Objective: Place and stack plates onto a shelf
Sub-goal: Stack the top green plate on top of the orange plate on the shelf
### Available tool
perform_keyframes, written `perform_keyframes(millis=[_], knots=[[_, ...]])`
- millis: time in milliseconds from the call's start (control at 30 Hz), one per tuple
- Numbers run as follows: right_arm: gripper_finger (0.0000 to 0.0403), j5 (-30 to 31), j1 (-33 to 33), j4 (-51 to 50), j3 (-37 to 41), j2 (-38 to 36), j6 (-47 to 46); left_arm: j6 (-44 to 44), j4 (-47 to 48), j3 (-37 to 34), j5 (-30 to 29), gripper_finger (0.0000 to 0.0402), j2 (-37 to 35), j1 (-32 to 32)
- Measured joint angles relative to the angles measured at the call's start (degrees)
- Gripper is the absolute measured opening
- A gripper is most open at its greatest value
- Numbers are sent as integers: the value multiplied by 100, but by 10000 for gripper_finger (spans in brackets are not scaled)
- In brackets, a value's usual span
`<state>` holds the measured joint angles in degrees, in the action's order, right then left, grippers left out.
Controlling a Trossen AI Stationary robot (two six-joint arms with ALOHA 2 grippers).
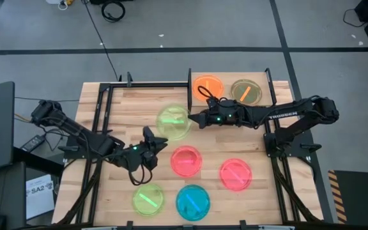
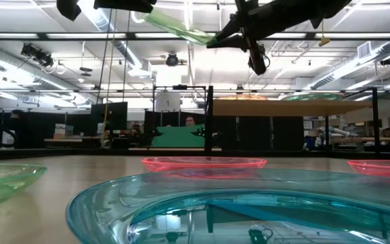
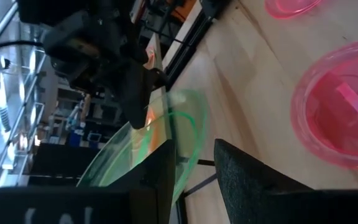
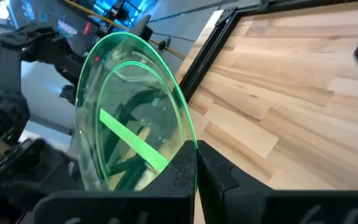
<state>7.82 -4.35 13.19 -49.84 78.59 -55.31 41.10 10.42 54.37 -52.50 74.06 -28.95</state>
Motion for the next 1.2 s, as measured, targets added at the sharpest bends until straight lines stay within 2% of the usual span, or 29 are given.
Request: perform_keyframes(millis=[233,400,567,667,900,1200], knots=[[10,-120,-280,8,0,0,144,-178,2,0,-255,119,0,-341],[9,-328,-530,102,2,-113,186,-755,86,0,-283,119,0,-480],[9,-344,-791,30,2,-600,411,-1645,637,0,-282,119,0,-479],[9,-344,-975,-243,2,-1003,550,-2278,1150,0,-242,119,0,-461],[9,-287,-1471,-1142,2,-2003,965,-3624,1889,0,333,119,0,-455],[9,8,-2487,-2392,2,-2785,1493,-3943,1951,0,428,119,0,-422]])
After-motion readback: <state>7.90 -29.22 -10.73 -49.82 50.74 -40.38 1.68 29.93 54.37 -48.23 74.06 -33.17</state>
